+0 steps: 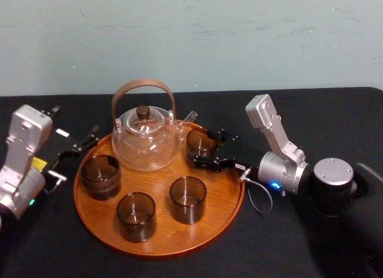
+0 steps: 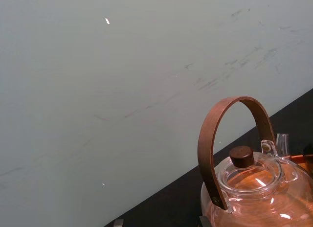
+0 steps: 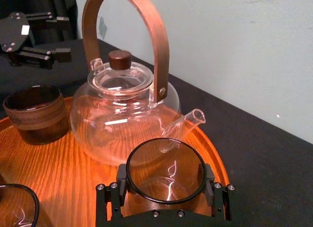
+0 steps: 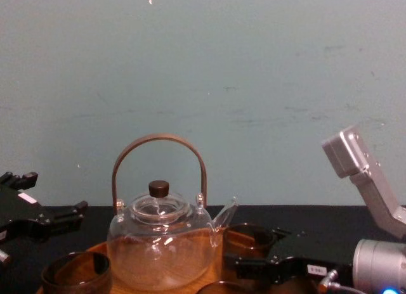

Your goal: Pick up the glass from the table and place it on the tray.

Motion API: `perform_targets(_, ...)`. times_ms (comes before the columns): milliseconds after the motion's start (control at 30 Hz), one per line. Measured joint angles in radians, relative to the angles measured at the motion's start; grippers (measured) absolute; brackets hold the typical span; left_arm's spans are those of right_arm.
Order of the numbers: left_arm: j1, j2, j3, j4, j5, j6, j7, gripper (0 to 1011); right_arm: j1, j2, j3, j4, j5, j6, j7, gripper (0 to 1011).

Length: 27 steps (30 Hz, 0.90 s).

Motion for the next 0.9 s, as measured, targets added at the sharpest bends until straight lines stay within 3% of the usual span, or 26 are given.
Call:
perform_targets(400, 0.000, 0.000, 0.000, 0.000, 0.000, 0.000, 0.000, 1001, -0.002, 0.000, -0.001, -0.003, -0.004, 0.004, -0.004, 909)
perform_targets(633, 0.000, 0.000, 0.000, 0.000, 0.000, 0.000, 0.000, 1001, -0.004, 0.002, 0.001, -0.008, -0.002, 0.002, -0.004, 1002)
perform_targets(900, 0.000, 0.000, 0.000, 0.000, 0.000, 0.000, 0.000, 1001, -0.049, 0.032, 0.011, -0.104, 0.001, 0.006, -0.025, 1002)
